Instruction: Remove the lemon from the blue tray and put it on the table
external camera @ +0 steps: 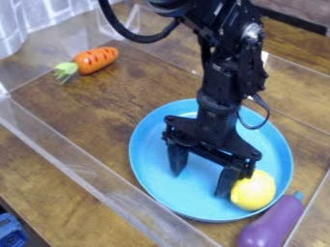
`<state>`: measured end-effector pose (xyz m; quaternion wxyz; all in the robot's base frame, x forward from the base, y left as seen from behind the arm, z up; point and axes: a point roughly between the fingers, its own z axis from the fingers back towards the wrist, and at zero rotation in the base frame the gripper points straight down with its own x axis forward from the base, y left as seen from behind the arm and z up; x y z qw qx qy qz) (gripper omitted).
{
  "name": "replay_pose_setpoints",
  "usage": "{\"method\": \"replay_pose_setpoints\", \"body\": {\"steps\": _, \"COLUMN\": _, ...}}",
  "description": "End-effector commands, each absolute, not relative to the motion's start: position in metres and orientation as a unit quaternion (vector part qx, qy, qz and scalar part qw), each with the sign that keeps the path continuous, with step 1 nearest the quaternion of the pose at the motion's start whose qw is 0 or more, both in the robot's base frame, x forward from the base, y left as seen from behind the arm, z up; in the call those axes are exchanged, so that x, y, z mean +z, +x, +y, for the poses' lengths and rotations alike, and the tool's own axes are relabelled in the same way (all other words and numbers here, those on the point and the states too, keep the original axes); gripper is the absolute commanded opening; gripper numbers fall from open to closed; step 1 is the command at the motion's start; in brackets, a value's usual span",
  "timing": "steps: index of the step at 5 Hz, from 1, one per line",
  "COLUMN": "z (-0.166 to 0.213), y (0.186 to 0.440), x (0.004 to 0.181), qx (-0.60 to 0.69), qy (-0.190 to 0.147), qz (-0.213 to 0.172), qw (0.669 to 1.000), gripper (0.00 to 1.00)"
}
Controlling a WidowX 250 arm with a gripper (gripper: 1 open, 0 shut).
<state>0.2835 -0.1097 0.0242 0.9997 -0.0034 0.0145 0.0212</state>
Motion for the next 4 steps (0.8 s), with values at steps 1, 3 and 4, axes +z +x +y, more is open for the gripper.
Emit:
{"method": "replay_pose_setpoints", "body": {"steps": 1, "z": -0.132, "y": 0.280, "x": 0.050, "qx": 0.016, "qy": -0.016, "qz": -0.017, "qw": 1.000, "gripper": 1.00}}
{"method": "replay_pose_setpoints", "body": {"steps": 3, "z": -0.159, "y": 0.267, "x": 0.047, "qx": -0.030, "qy": -0.025, "qz": -0.027, "qw": 0.999, "gripper": 1.00}}
{"method": "replay_pose_setpoints", "body": {"steps": 4, "z": -0.171, "y": 0.260, "x": 0.046, "qx": -0.053, "qy": -0.030, "qz": -0.031, "qw": 0.998, "gripper": 1.00}}
